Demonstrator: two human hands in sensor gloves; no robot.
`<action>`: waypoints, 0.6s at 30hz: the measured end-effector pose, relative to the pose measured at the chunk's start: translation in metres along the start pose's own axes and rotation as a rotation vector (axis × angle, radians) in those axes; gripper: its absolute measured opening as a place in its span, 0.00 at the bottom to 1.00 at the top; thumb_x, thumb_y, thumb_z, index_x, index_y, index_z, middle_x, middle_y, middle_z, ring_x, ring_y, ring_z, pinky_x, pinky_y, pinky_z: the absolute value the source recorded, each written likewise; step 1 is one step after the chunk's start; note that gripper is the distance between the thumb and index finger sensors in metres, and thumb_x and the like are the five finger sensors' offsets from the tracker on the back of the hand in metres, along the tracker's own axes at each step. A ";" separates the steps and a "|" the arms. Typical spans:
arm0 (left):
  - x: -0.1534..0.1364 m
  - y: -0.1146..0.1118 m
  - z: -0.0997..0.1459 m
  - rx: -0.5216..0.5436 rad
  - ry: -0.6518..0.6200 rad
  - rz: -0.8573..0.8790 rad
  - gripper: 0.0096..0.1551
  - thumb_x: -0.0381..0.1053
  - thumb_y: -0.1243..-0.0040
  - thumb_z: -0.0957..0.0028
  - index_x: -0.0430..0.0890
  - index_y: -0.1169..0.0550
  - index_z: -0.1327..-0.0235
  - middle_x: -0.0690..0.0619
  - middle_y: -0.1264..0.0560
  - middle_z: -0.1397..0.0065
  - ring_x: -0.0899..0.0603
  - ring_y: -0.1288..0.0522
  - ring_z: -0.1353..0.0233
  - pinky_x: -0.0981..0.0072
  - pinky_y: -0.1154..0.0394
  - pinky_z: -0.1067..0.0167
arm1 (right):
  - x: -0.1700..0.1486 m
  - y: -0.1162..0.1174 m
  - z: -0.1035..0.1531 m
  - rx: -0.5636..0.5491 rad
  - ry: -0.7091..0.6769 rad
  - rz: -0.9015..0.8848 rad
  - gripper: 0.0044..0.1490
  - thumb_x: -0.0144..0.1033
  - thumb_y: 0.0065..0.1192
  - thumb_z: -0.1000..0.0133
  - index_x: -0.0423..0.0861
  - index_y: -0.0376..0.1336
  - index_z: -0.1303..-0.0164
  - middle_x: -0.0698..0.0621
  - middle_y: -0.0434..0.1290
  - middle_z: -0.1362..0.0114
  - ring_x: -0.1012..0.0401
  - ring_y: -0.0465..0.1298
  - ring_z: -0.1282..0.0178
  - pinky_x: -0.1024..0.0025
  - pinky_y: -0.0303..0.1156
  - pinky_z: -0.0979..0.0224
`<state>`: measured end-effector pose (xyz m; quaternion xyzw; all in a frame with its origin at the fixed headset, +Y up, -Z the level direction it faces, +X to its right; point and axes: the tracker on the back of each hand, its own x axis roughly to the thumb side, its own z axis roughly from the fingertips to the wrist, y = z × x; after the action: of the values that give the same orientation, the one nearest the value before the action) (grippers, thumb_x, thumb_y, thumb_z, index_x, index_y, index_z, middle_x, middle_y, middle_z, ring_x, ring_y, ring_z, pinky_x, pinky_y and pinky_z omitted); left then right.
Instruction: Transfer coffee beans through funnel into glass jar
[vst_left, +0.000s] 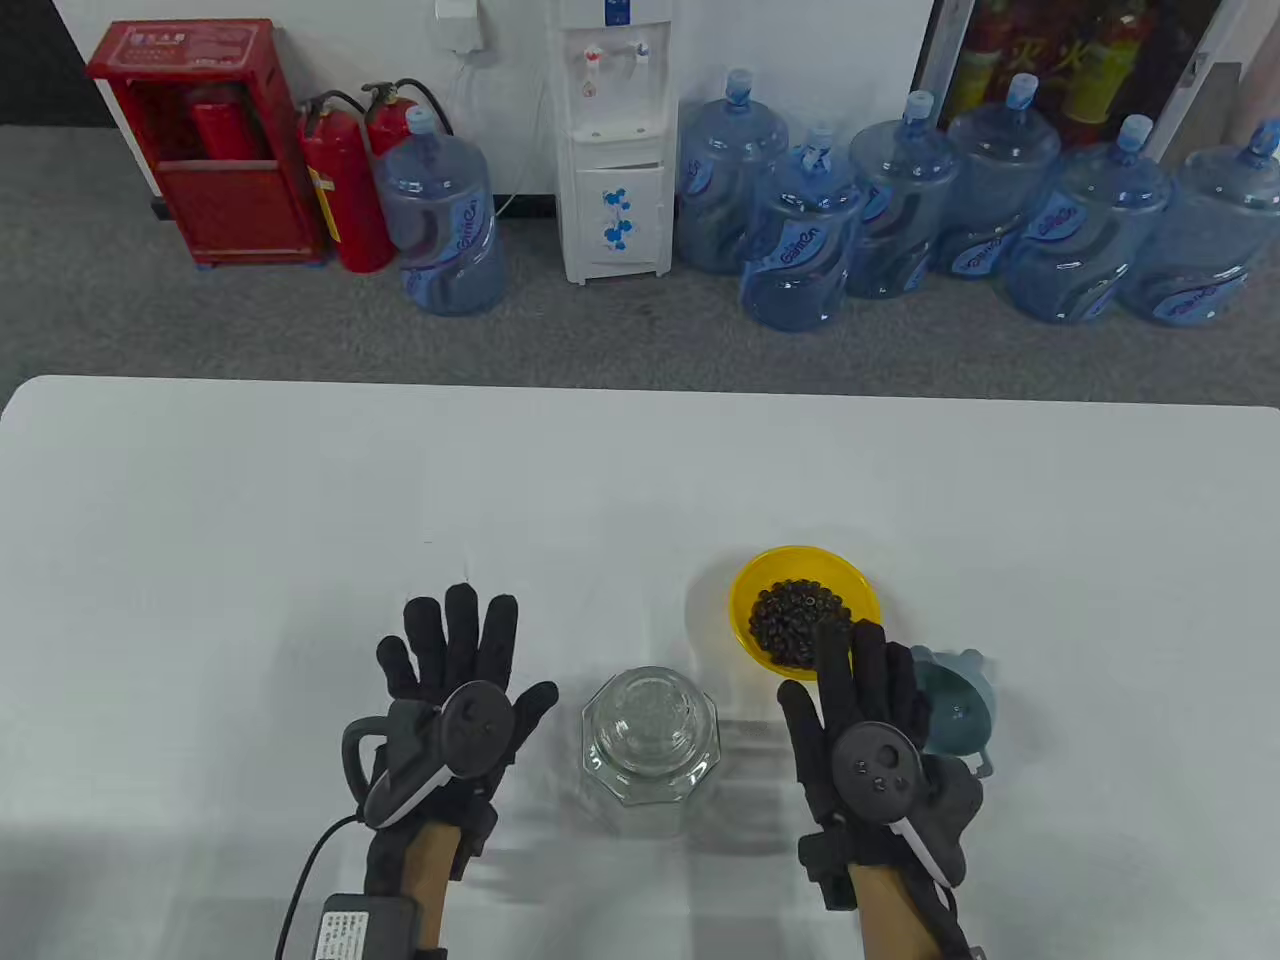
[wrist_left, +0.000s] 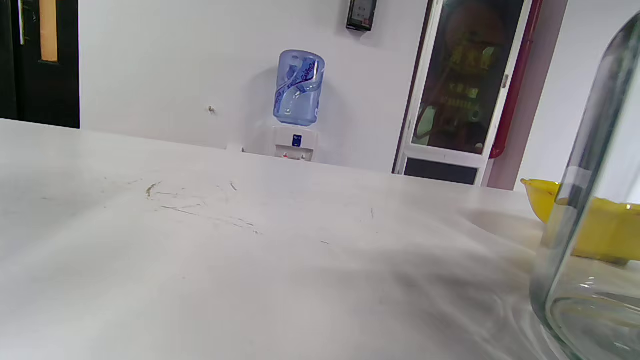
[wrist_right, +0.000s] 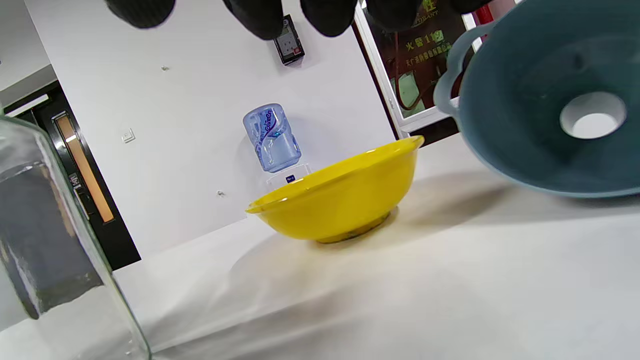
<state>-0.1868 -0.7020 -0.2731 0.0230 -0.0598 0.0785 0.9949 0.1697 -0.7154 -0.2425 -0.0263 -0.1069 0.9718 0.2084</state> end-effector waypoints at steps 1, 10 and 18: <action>0.000 0.000 0.000 -0.005 0.003 0.001 0.49 0.74 0.63 0.44 0.57 0.59 0.15 0.47 0.67 0.13 0.30 0.70 0.17 0.31 0.65 0.27 | 0.000 0.000 0.000 0.004 0.000 -0.008 0.45 0.64 0.35 0.30 0.54 0.42 0.04 0.40 0.40 0.04 0.37 0.43 0.09 0.31 0.44 0.18; -0.009 -0.004 -0.001 -0.030 0.038 -0.010 0.49 0.74 0.63 0.45 0.57 0.58 0.15 0.47 0.66 0.13 0.30 0.70 0.17 0.31 0.64 0.27 | -0.004 0.000 0.000 0.014 0.016 -0.013 0.45 0.64 0.35 0.30 0.54 0.42 0.04 0.40 0.40 0.04 0.37 0.43 0.09 0.32 0.44 0.18; -0.007 0.003 0.001 -0.006 0.031 -0.006 0.49 0.74 0.64 0.45 0.57 0.58 0.14 0.47 0.66 0.12 0.30 0.69 0.16 0.31 0.64 0.27 | -0.007 -0.001 0.000 0.010 0.027 -0.010 0.45 0.64 0.35 0.30 0.54 0.43 0.04 0.40 0.40 0.04 0.37 0.43 0.09 0.31 0.44 0.18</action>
<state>-0.1946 -0.7004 -0.2731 0.0192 -0.0445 0.0757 0.9960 0.1766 -0.7173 -0.2418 -0.0380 -0.0992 0.9709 0.2149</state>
